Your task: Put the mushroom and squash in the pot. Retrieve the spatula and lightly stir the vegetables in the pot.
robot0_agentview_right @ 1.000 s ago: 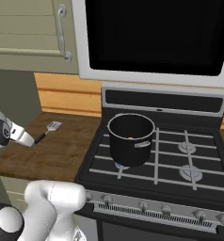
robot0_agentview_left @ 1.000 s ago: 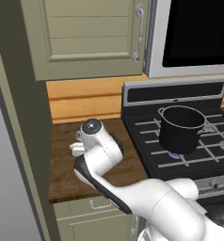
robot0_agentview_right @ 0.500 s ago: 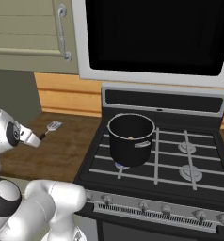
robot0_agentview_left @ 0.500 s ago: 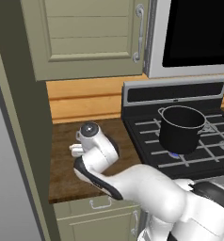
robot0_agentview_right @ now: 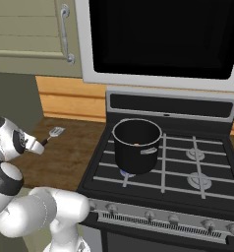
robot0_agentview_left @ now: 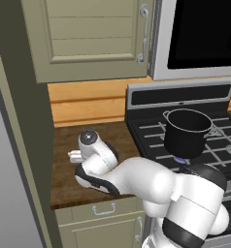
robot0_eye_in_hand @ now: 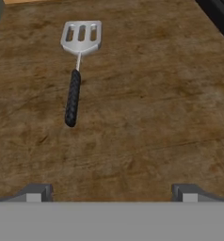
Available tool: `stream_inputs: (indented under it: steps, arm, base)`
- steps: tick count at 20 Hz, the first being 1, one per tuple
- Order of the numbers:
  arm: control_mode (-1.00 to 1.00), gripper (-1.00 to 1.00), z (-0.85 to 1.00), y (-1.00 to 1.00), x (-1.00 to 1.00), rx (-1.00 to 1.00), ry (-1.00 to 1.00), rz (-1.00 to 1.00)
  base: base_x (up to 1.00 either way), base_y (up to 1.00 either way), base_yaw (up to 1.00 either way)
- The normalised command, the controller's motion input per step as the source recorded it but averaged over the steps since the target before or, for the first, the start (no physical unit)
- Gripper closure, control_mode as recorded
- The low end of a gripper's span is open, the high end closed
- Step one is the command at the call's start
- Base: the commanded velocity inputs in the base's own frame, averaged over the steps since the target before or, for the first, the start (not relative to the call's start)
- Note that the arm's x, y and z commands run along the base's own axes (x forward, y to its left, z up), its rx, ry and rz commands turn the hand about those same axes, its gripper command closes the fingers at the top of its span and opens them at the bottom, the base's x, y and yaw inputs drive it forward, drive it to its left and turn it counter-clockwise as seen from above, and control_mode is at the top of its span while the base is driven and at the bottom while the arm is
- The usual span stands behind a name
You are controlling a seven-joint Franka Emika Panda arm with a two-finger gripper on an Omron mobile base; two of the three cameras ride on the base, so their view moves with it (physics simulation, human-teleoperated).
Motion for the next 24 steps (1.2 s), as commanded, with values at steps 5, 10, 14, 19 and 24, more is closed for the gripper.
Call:
stream_inputs:
  steps: [5, 10, 14, 19, 24]
  arm:
    - [-1.00, -1.00, -0.16, 0.13, 0.08, 0.00, -0.04, 0.00]
    - [-1.00, -1.00, -0.10, 0.10, 0.06, -0.01, -0.07, 0.00]
    - [-1.00, -1.00, -0.08, 0.00, 0.27, -0.02, -0.07, 0.00]
    - [-1.00, -1.00, -0.14, 0.00, 0.29, -0.03, -0.03, 0.00]
    - [-1.00, -1.00, -0.11, 0.07, 0.27, 0.00, 0.00, 0.00]
  base:
    - [0.00, 0.00, 0.00]
    - [0.00, 0.00, 0.00]
    - [0.00, 0.00, 0.00]
    - [0.00, 0.00, 0.00]
    - [0.00, 0.00, 0.00]
